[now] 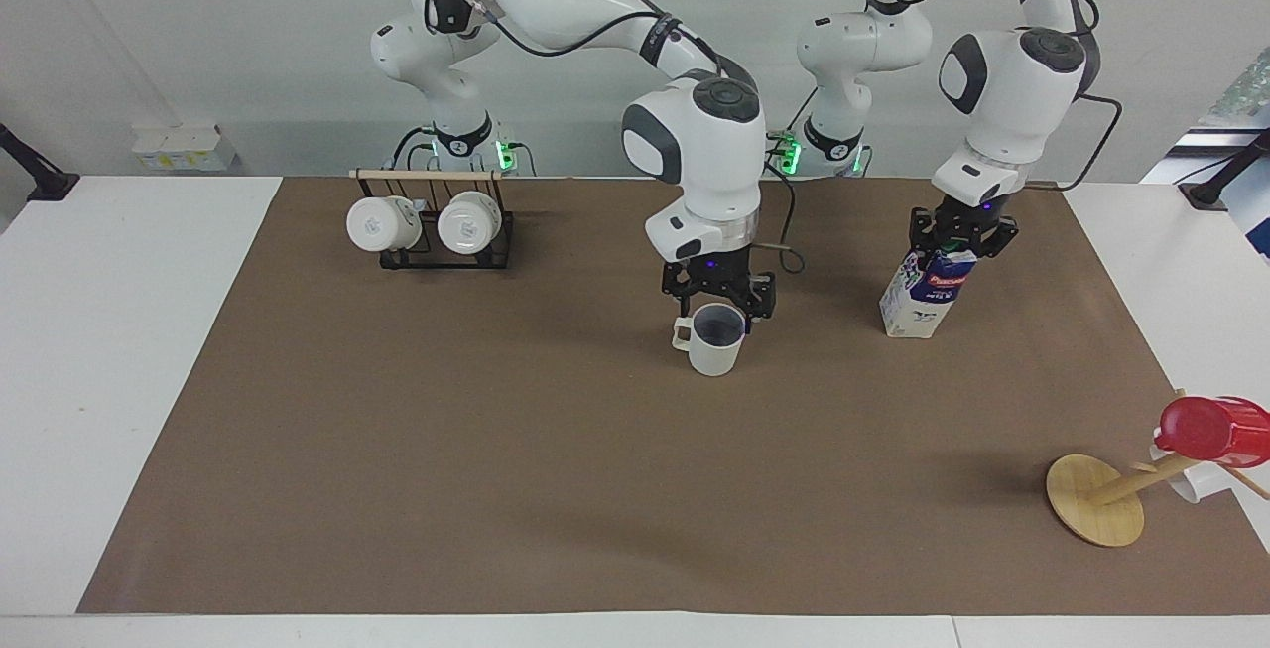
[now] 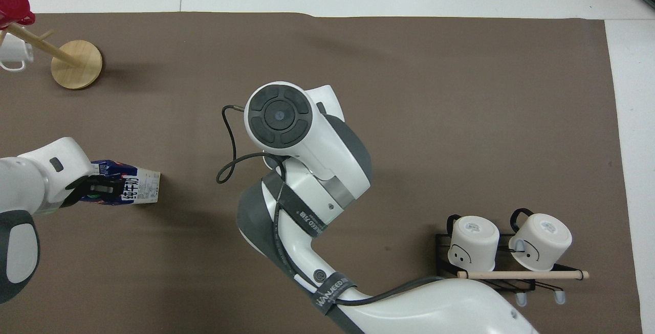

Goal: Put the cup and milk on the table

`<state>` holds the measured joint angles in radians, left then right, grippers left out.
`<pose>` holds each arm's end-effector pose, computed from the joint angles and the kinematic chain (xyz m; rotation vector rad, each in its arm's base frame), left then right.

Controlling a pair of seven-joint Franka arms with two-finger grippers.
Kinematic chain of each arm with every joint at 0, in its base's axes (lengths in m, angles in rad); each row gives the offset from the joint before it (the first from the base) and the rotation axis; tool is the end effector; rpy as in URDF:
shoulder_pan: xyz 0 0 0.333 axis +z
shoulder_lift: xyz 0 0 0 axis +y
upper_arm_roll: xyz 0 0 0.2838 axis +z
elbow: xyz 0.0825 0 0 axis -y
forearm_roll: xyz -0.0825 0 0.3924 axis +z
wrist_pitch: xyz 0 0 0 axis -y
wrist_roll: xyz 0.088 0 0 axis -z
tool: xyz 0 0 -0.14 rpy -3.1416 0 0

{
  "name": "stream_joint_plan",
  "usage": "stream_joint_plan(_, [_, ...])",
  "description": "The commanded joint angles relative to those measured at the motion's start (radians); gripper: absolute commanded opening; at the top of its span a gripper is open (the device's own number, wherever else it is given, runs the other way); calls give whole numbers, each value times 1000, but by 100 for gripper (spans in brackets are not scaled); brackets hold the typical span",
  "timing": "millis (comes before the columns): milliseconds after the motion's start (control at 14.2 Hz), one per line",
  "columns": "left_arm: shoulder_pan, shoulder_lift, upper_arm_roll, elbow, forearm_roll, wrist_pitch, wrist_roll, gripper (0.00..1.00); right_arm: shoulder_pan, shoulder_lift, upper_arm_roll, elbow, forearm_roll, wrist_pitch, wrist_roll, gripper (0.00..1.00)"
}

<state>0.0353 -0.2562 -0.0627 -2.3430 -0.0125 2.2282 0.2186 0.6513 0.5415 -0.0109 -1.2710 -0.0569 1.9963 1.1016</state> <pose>0.4966 -0.0141 0.3801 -3.0929 0.3700 -0.2181 0.5874 0.4332 0.3985 -2.9560 0.6616 -0.2487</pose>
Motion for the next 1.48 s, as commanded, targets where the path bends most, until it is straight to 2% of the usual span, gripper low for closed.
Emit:
stream_joint_plan(0, [11, 24, -2, 27, 0, -4, 11, 53, -68, -188, 8, -200, -4, 4, -23, 100])
stream_joint_plan(141, [5, 37, -2, 68, -1, -12, -4, 53, -131, -286, 6, -296, -6, 1, -75, 100])
stream_joint_plan(282, [2, 48, -3, 122, -3, -76, -28, 52, -188, -369, 6, -394, -15, -1, -106, 100])
stream_joint_plan(493, [-41, 58, -11, 189, -4, -145, -120, 52, -287, -457, 6, -448, -15, -31, -216, 100])
stream_joint_plan(986, [-297, 100, -11, 258, -7, -133, -491, 52, -533, -580, 8, -449, -11, -172, -552, 100])
stream_joint_plan(1197, [-365, 139, -11, 264, -14, -96, -579, 52, -617, -574, 8, -403, 6, -188, -646, 100])
stream_joint_plan(1408, [-368, 181, -11, 260, -14, -52, -585, 52, -642, -546, 6, -332, 6, -194, -689, 100])
